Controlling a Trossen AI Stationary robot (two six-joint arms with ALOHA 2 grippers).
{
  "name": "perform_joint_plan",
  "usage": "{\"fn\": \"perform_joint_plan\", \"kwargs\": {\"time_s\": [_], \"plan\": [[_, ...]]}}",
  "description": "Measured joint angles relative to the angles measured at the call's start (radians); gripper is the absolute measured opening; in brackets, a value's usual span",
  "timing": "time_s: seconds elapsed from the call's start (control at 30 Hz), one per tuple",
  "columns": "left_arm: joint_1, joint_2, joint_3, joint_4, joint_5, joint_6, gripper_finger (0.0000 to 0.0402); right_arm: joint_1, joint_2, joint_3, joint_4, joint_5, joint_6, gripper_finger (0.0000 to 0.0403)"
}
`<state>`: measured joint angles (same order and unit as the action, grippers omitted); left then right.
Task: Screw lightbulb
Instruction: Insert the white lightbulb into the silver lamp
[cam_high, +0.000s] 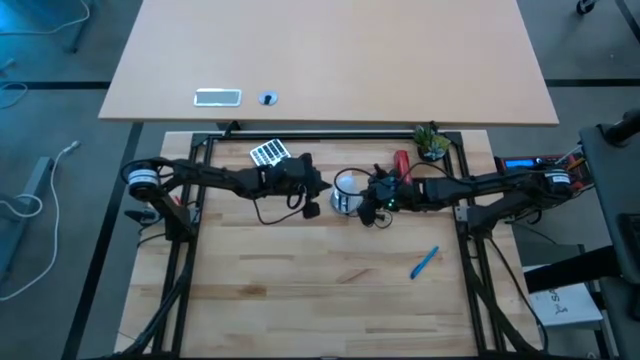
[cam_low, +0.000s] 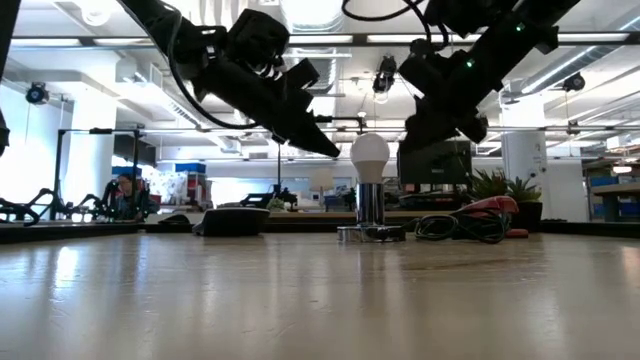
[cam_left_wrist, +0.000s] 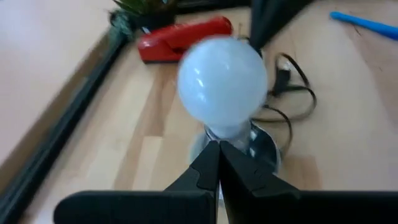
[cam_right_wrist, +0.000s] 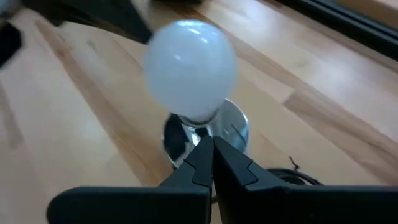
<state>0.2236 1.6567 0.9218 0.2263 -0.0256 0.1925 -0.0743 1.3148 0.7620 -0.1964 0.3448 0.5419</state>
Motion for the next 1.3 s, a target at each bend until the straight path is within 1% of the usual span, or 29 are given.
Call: {"fn": "perform_joint_plan", "kwargs": {"time_s": [0.07, 0.13, 0.3, 0.5, 0.73, 0.8, 0.9, 1.03, 1.3], "plan": [[0.000, -0.002, 0.000, -0.020, 0.043, 0.000, 0.0000, -0.003, 0.000, 0.000, -0.016, 0.016, -0.005, 0.0000], [0.000, 0.007, 0.000, -0.014, 0.059, 0.000, 0.0000, -0.006, 0.001, 0.000, -0.007, 0.034, -0.021, 0.0000], [0.000, 0.044, 0.000, 0.057, 0.061, -0.003, 0.0000, -0.031, 0.017, 0.000, 0.020, 0.042, -0.048, 0.0000], [0.001, 0.060, 0.000, 0.130, 0.060, -0.003, 0.0000, -0.031, 0.042, 0.000, 0.088, 0.024, -0.082, 0.0000], [0.002, 0.060, 0.000, 0.136, 0.057, -0.002, 0.0000, -0.030, 0.057, -0.001, 0.121, 0.001, -0.089, 0.0000], [0.002, 0.060, 0.000, 0.136, 0.049, -0.002, 0.0000, -0.029, 0.061, -0.001, 0.124, -0.007, -0.084, 0.0000], [0.002, 0.060, 0.000, 0.139, 0.009, -0.003, 0.0000, -0.029, 0.062, -0.001, 0.132, -0.041, -0.079, 0.0000], [0.005, 0.061, 0.000, 0.139, 0.004, -0.009, 0.0000, -0.028, 0.062, -0.001, 0.152, -0.068, -0.072, 0.0000], [0.007, 0.057, 0.000, 0.118, -0.046, -0.018, 0.0000, -0.009, 0.058, -0.001, 0.172, -0.065, -0.080, 0.0000]]}}
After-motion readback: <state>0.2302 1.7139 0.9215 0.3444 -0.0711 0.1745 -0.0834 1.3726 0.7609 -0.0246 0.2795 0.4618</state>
